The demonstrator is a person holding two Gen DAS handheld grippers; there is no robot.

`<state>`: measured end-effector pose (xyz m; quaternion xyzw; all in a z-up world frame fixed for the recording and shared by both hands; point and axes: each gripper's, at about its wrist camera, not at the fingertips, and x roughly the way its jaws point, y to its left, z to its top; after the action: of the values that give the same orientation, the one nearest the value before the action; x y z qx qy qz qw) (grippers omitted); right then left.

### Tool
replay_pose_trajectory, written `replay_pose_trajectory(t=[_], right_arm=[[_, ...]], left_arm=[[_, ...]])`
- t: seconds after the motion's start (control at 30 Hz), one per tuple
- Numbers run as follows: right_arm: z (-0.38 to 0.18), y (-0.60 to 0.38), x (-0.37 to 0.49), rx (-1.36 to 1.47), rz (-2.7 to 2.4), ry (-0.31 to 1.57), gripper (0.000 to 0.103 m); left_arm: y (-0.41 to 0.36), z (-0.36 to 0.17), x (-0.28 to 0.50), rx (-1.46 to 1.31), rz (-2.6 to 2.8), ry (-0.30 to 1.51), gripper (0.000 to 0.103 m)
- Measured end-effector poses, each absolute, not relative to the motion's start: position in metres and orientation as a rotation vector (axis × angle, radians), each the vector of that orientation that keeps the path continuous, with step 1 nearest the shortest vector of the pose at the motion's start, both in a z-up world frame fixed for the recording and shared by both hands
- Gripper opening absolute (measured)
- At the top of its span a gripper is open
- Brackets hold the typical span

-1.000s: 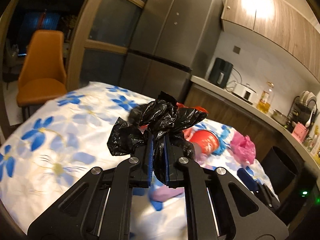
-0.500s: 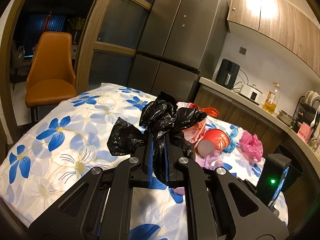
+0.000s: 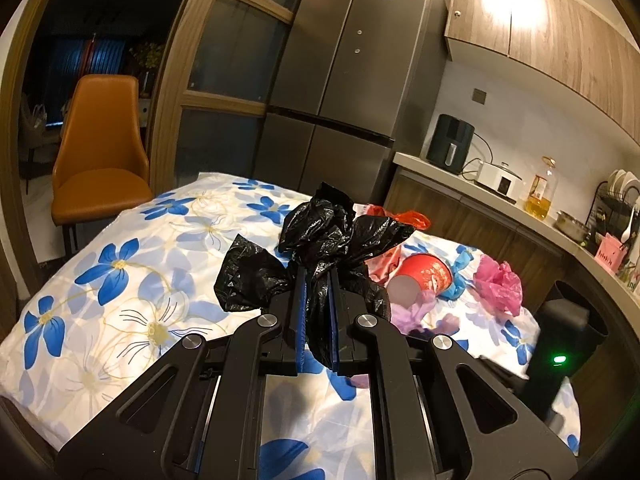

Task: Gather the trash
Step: 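Grasp the purple glove with the right tool while the left tool holds the black bag, then carry the black bag and purple glove with both tools over the bin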

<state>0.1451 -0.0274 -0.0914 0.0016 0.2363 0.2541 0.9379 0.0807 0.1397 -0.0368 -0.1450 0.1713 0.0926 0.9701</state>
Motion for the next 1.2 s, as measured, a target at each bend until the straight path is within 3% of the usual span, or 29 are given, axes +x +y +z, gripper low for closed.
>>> replay_pose_trajectory(t=[0.5, 1.2], right_arm=[[-0.048, -0.103, 0.112, 0.065, 0.428, 0.345, 0.005], [-0.029, -0.22, 0.115, 0.136, 0.195, 0.261, 0.005]], left_arm=[[0.094, -0.034, 0.091, -0.235, 0.111, 0.361, 0.008], [-0.025, -0.025, 0.144, -0.108, -0.089, 0.364, 0.008]])
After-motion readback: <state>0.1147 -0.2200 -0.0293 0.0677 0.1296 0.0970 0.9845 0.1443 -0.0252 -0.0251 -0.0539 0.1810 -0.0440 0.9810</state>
